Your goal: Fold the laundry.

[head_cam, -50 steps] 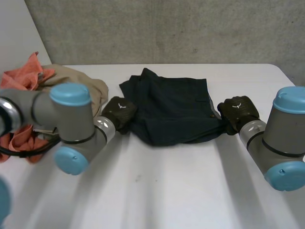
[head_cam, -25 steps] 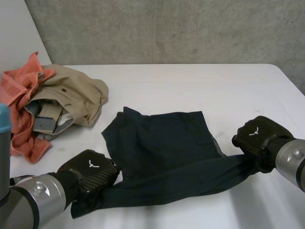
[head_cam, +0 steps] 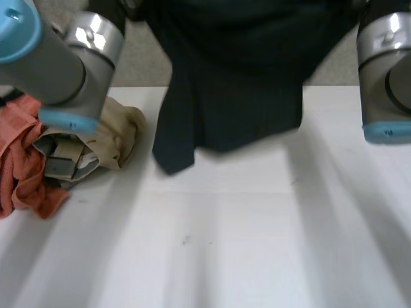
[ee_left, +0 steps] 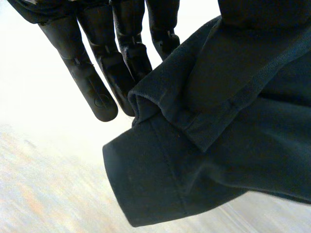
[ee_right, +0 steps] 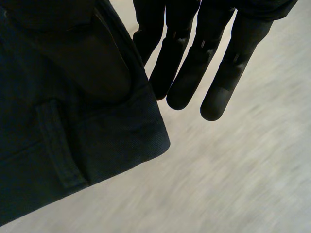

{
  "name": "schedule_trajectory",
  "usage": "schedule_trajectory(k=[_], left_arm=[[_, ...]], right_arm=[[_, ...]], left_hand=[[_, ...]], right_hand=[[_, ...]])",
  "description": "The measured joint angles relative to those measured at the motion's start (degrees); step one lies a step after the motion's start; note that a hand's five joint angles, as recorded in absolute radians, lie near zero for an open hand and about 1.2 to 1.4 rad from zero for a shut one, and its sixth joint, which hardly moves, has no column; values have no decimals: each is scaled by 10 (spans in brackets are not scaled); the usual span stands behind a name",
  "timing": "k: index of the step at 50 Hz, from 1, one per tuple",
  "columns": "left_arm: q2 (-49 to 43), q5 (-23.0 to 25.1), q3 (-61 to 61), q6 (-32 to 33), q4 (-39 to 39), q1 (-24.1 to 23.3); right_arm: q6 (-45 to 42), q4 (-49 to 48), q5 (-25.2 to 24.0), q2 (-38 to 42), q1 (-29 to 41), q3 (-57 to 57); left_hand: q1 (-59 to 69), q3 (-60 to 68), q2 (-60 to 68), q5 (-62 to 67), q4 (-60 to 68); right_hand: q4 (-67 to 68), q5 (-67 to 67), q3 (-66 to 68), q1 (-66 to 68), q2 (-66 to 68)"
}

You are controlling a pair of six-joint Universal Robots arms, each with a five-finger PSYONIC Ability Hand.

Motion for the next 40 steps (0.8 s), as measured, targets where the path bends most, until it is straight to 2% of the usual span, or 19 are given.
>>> schedule_trajectory(k=[5, 11, 19, 24, 31, 33, 40], left_arm=[[6, -1, 2, -53, 67, 8], [11, 6, -72, -70, 54, 7], [7, 6, -261, -46, -12, 4], [4, 6, -357, -10, -60, 3], [14, 5, -427, 13, -90, 3], [25, 6, -445, 14, -94, 2], [62, 10, -489, 14, -92, -5]], right_arm=[[12, -66, -1, 0, 1, 4], [11, -46, -9, 9, 9, 44], [0, 78, -25, 49, 19, 147], [-11, 141, -29, 74, 19, 213], [-14, 150, -30, 79, 13, 273], [-13, 147, -30, 77, 12, 287], [-10, 142, -29, 68, 11, 305]], left_hand=[[0, 1, 0, 0, 0], [0, 5, 0, 0, 0], [0, 1, -3, -1, -4], [-37, -73, -78, -60, -81], [-137, -165, -170, -152, -170], [-193, -221, -227, -214, -233], [-207, -241, -249, -235, -253]], right_hand=[[0, 0, 0, 0, 0], [0, 0, 1, 0, 4], [0, 1, 3, 0, 4], [0, 1, 3, 0, 5], [0, 1, 3, 0, 5], [0, 1, 3, 0, 5], [0, 1, 3, 0, 5]])
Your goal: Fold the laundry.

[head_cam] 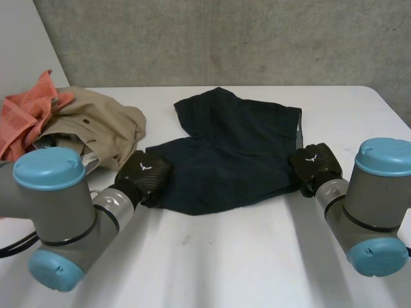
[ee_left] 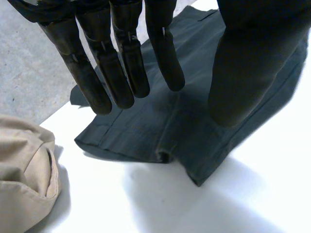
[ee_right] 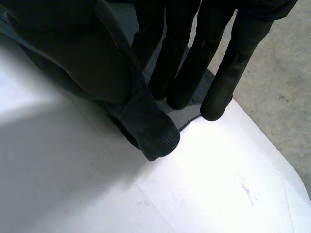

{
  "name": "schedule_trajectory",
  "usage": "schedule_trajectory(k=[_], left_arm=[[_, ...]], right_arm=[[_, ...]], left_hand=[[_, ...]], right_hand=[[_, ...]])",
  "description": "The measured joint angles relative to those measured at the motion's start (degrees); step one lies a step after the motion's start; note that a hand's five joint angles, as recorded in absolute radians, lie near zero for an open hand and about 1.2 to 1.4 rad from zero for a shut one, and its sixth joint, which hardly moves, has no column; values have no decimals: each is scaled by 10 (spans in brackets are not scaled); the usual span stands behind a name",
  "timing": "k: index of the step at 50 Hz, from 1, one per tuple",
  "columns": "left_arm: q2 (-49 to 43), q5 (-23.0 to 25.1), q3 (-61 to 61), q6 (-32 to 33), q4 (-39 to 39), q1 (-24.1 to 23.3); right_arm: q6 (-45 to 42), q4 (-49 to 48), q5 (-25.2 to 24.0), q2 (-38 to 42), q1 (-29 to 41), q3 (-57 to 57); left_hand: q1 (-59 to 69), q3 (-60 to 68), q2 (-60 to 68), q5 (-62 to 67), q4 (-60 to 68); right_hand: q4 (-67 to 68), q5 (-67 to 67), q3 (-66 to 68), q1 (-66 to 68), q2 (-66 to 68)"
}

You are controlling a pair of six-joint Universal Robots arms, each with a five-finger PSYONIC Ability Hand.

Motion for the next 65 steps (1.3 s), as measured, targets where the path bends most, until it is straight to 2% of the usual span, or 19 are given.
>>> schedule_trajectory(k=[13, 16, 17, 18, 20, 25, 29, 32, 33, 35, 39, 43, 46, 52, 53, 55, 56, 62, 65], left_arm=[[-19, 0, -3, 4, 10, -19], [-34, -1, 3, 6, 12, -18], [-40, -1, 7, 8, 13, -18], [-43, -1, 8, 9, 13, -18], [-47, -2, 14, 11, 12, -17], [-33, -7, 20, 22, -11, -19], [18, -11, 11, 36, -77, -26], [77, -12, -2, 51, -179, -36], [77, -12, -2, 51, -179, -36], [122, -11, -16, 65, -285, -47], [164, -9, -34, 94, -409, -58], [178, -9, -41, 129, -451, -68], [171, -10, -32, 140, -435, -70], [130, -12, 30, 140, -343, -71], [123, -11, 45, 136, -321, -72], [112, -10, 67, 128, -288, -73], [101, -8, 85, 119, -259, -73], [20, 13, 182, 81, -143, -71], [-55, 49, 260, 67, -113, -67]], right_arm=[[2, 0, 0, -5, 1, 8], [2, 0, 0, -5, 1, 9], [1, 1, 0, -5, 1, 9], [1, 1, 1, -5, 1, 9], [-2, 4, 1, -6, 1, 9], [-20, 27, 2, -22, 1, 10], [-54, 76, 2, -52, 0, 12], [-101, 147, 3, -86, 0, 13], [-101, 147, 3, -86, 0, 13], [-147, 229, 5, -117, 0, 14], [-193, 340, 5, -155, -1, 21], [-206, 392, -2, -177, 1, 28], [-201, 387, -7, -180, 2, 35], [-176, 336, -14, -176, 6, 58], [-168, 323, -14, -176, 6, 62], [-155, 306, -14, -175, 5, 67], [-146, 293, -15, -175, 5, 71], [-113, 257, -16, -175, 1, 82], [-105, 246, -17, -175, 0, 87]], left_hand=[[5, 3, 4, 4, 4], [84, 72, 81, 75, 76], [183, 167, 176, 171, 174], [205, 194, 198, 194, 198], [220, 233, 236, 230, 243], [220, 241, 245, 231, 251], [220, 243, 245, 231, 251], [220, 243, 245, 231, 251], [220, 243, 245, 231, 251], [220, 243, 246, 235, 251], [220, 243, 246, 235, 253], [220, 243, 246, 235, 253], [220, 243, 246, 235, 253], [188, 205, 207, 200, 213], [-25, 9, 11, 20, 26], [-25, 9, 11, 20, 26], [-205, -169, -167, -172, -169], [-217, -206, -205, -207, -208], [-214, -206, -205, -207, -207]], right_hand=[[0, 0, 0, 0, 0], [0, 0, 0, 0, 0], [0, 0, 0, 0, 0], [0, 0, 0, 0, 0], [0, 0, 0, 0, 0], [0, 0, 0, 0, 0], [0, 0, 0, 0, 0], [0, 0, 0, 0, 0], [0, 0, 0, 0, 0], [0, 0, 0, 0, 0], [0, 0, 0, 0, 0], [0, 0, 0, 0, 0], [0, 0, 0, 0, 0], [0, 0, 0, 0, 0], [0, 0, 0, 0, 0], [0, 1, 0, 0, 0], [0, 2, 0, 0, 0], [0, 3, 0, 0, 0], [0, 3, 0, 0, 0]])
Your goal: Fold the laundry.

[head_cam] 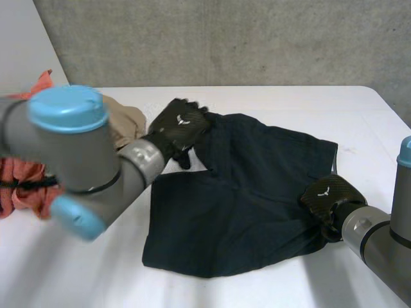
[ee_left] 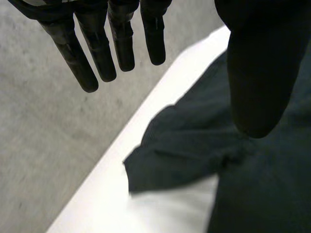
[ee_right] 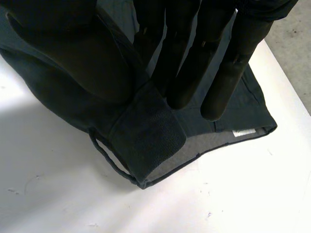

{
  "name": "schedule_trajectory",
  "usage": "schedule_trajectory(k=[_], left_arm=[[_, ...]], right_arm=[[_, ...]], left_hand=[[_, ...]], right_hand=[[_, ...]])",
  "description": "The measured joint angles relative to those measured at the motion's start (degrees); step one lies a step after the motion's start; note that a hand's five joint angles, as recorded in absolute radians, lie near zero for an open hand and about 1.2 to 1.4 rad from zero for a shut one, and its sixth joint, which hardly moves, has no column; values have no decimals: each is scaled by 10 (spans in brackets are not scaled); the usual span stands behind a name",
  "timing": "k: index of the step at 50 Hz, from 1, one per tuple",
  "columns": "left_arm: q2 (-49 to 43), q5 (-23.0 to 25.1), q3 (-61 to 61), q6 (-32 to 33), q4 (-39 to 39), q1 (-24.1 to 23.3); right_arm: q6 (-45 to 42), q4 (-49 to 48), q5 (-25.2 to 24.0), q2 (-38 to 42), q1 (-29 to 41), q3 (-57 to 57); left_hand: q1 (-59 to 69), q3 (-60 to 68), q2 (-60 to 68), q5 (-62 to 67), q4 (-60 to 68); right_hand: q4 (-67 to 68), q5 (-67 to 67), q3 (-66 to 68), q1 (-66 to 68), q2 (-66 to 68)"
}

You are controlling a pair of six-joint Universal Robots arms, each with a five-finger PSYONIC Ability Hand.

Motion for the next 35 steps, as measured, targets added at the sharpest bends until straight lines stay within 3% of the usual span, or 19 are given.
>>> schedule_trajectory(k=[9, 17, 30, 35], left_arm=[[-223, 129, 249, -3, -12, 34], [-390, 175, 468, 1, -24, 50], [-457, 219, 538, 5, -28, 54], [-466, 222, 539, 12, -28, 54]], right_arm=[[2, -30, 0, 1, 0, 14], [1, -42, -1, 11, 1, 21], [1, -55, -1, 26, 0, 25], [1, -57, -1, 26, 0, 27]], left_hand=[[26, 18, 18, 24, 24], [38, 29, 32, 40, 39], [53, 43, 45, 52, 51], [164, 145, 149, 150, 153]], right_hand=[[0, 0, 0, 0, 0], [0, 0, 0, 0, 0], [0, 0, 0, 0, 0], [0, 0, 0, 0, 0]])
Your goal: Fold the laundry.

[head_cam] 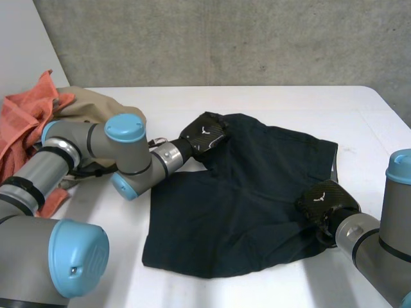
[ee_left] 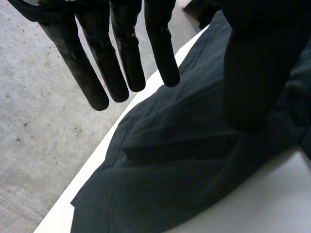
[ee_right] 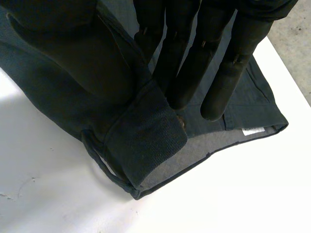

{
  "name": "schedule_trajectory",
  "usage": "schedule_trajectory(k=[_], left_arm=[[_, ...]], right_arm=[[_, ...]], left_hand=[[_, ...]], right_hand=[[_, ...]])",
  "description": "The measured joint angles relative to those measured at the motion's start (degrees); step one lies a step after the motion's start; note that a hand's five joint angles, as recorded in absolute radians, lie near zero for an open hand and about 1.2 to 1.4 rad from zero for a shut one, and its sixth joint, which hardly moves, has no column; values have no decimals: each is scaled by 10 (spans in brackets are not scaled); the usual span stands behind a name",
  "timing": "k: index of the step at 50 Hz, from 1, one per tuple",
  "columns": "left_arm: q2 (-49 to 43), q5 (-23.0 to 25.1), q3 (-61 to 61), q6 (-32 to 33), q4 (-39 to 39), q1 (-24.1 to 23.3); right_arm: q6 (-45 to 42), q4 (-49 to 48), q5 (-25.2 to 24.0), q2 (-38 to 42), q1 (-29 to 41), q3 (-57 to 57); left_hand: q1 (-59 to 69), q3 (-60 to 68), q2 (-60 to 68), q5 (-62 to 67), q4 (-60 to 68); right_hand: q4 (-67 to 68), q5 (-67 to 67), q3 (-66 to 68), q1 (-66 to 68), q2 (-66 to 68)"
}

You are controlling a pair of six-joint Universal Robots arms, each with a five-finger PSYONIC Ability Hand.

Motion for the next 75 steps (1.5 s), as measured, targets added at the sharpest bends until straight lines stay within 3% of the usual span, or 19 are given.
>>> schedule_trajectory(k=[7, 17, 22, 28, 37, 43, 53, 75], left_arm=[[-12, -5, 2, 49, 0, -1], [-1, -49, -3, 117, 11, -5], [26, -48, -37, 123, 14, -9], [46, -39, -84, 122, 13, -22], [61, -35, -115, 127, 12, -34], [58, -35, -104, 128, 12, -36], [42, -35, -76, 130, 13, -37], [15, -34, -57, 150, -4, -43]], right_arm=[[0, -3, 0, 0, 0, 2], [12, -4, -12, -2, 1, 2], [32, 1, -24, -10, 2, -2], [51, 34, -52, -48, 1, -5], [55, 128, -126, -132, 1, 1], [53, 155, -150, -185, -1, 8], [46, 159, -156, -227, -3, 19], [45, 155, -159, -247, -25, 18]], left_hand=[[269, 277, 278, 275, 278], [271, 302, 303, 288, 306], [-94, -56, -60, -54, -55], [-197, -188, -191, -195, -195], [-200, -192, -196, -200, -197], [-199, -192, -195, -200, -197], [-73, -69, -71, -68, -69], [-41, -37, -39, -39, -37]], right_hand=[[0, 0, 0, 0, 0], [0, 0, 0, 0, 0], [0, 0, 0, 0, 0], [0, 0, 0, 0, 0], [0, 0, 1, 0, 0], [0, 0, 1, 0, 0], [0, 0, 1, 0, 0], [0, 0, 1, 0, 0]])
